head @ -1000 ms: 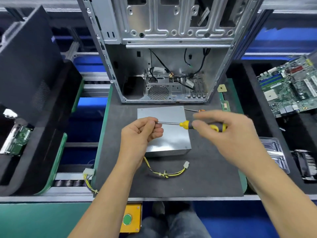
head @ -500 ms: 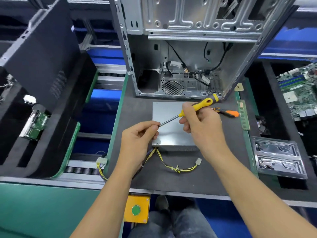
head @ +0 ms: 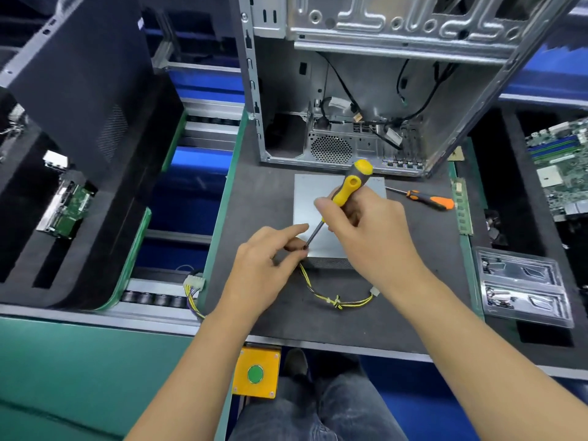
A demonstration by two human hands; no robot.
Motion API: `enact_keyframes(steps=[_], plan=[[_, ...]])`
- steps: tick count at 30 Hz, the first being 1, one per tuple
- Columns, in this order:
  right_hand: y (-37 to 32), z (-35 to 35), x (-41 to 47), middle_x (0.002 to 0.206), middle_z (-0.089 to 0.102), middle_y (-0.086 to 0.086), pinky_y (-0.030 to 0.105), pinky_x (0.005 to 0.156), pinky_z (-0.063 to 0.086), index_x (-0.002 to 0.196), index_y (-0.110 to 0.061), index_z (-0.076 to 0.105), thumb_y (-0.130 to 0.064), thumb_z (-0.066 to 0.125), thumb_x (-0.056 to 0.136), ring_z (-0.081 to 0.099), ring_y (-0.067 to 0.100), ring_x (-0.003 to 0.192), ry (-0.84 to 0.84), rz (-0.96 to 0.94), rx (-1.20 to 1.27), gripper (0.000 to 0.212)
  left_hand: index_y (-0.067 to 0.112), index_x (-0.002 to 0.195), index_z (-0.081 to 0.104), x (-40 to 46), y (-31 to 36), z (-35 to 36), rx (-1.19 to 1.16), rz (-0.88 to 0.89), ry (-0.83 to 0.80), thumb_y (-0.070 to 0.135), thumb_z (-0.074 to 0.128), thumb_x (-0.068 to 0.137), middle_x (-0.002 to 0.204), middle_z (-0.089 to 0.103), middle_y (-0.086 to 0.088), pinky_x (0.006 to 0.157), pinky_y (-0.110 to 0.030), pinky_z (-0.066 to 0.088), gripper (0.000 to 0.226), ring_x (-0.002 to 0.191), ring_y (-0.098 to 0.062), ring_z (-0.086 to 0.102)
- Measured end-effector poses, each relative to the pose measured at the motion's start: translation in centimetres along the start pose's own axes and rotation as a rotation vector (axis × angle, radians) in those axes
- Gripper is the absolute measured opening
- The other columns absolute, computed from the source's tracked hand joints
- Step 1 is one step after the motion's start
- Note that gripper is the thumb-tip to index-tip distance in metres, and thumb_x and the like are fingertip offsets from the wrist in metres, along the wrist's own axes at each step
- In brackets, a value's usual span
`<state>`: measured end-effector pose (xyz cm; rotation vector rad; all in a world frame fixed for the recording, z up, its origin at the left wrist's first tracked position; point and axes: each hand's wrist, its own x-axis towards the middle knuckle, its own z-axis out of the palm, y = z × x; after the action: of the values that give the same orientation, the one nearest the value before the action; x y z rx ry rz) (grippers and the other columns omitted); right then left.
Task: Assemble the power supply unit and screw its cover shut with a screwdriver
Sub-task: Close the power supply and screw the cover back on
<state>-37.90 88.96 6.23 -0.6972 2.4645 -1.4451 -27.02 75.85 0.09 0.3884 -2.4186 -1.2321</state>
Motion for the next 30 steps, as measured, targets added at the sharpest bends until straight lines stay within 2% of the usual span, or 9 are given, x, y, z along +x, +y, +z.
enact_keyframes(steps=[3,6,9,12,18,22,26,28,30], plan=[[-0.3,0.3,-0.2,0.065,0.056,-0.005,0.014,0.056,0.037,0.08,-0.014,0.057,-0.033,0.066,0.093,0.047,0.012,0.059,-0.012,-0.096,-0.061,0.024,0.019,0.123,0.07,-0.2,0.0,0.0,0.045,0.021,0.014,0.0,0.08,0.08,0.092,0.064,-0.001,0.09,-0.005,0.04,0.048,0.095,0.004,0.061],[-0.5,0.4,-0.4,0.055,0.048,-0.008,0.013,0.056,0.037,0.082,-0.012,0.058,-0.031,0.066,0.093,0.048,0.012,0.06,-0.021,-0.159,-0.113,0.023,0.02,0.124,0.07,-0.5,0.1,0.1,0.059,0.003,0.03,0.001,0.08,0.08,0.091,0.059,-0.002,0.087,-0.004,0.041,0.049,0.091,0.003,0.061],[-0.8,0.3,-0.6,0.056,0.048,-0.011,0.02,0.058,0.04,0.085,-0.01,0.059,-0.031,0.066,0.094,0.048,0.015,0.062,-0.051,-0.181,-0.143,0.023,0.017,0.123,0.072,-0.7,0.1,0.3,0.085,0.007,0.031,0.002,0.081,0.08,0.089,0.06,-0.005,0.083,-0.006,0.043,0.046,0.085,-0.01,0.061],[-0.9,0.3,-0.9,0.058,0.049,-0.009,0.025,0.06,0.042,0.086,-0.01,0.059,-0.031,0.065,0.094,0.048,0.017,0.063,-0.067,-0.19,-0.152,0.024,0.013,0.12,0.073,-0.7,-0.1,0.3,0.11,0.017,0.024,0.002,0.081,0.08,0.088,0.061,-0.006,0.082,-0.007,0.043,0.042,0.084,-0.015,0.062],[-1.3,0.3,-1.4,0.063,0.056,-0.006,0.037,0.066,0.047,0.091,-0.012,0.06,-0.036,0.065,0.092,0.052,0.018,0.063,-0.084,-0.206,-0.199,0.024,0.013,0.118,0.074,-0.8,-0.2,0.6,0.13,0.011,0.022,0.005,0.082,0.079,0.089,0.062,-0.005,0.081,-0.002,0.038,0.04,0.087,-0.007,0.053],[-1.7,-0.1,-1.4,0.065,0.062,-0.004,0.04,0.068,0.051,0.091,-0.015,0.059,-0.043,0.064,0.089,0.059,0.021,0.067,-0.112,-0.165,-0.237,0.028,0.01,0.106,0.076,-0.7,0.0,0.8,0.131,0.014,0.06,0.006,0.086,0.076,0.085,0.067,0.0,0.079,-0.005,0.038,0.031,0.087,-0.012,0.055],[-2.7,-0.1,-1.2,0.061,0.059,-0.004,0.041,0.068,0.051,0.083,-0.018,0.055,-0.045,0.071,0.084,0.058,0.025,0.069,-0.141,-0.12,-0.257,0.031,0.004,0.084,0.074,-0.4,0.4,1.2,0.14,0.036,0.123,0.008,0.086,0.074,0.078,0.062,0.005,0.071,-0.013,0.038,0.017,0.079,-0.02,0.054],[-3.1,-0.2,-1.0,0.067,0.06,-0.003,0.043,0.07,0.051,0.082,-0.022,0.053,-0.048,0.074,0.081,0.058,0.026,0.073,-0.168,-0.086,-0.298,0.034,0.004,0.08,0.071,-0.2,0.4,1.2,0.146,0.033,0.131,0.008,0.085,0.075,0.075,0.061,0.004,0.069,-0.011,0.038,0.015,0.076,-0.018,0.053],[-3.7,-1.2,-0.7,0.091,0.059,-0.008,0.038,0.072,0.05,0.096,-0.03,0.051,-0.052,0.077,0.076,0.058,0.018,0.08,-0.178,-0.119,-0.331,0.039,0.003,0.08,0.073,-0.2,0.2,1.2,0.158,0.04,0.114,0.007,0.085,0.076,0.073,0.064,-0.001,0.067,-0.013,0.039,0.014,0.074,-0.02,0.055]])
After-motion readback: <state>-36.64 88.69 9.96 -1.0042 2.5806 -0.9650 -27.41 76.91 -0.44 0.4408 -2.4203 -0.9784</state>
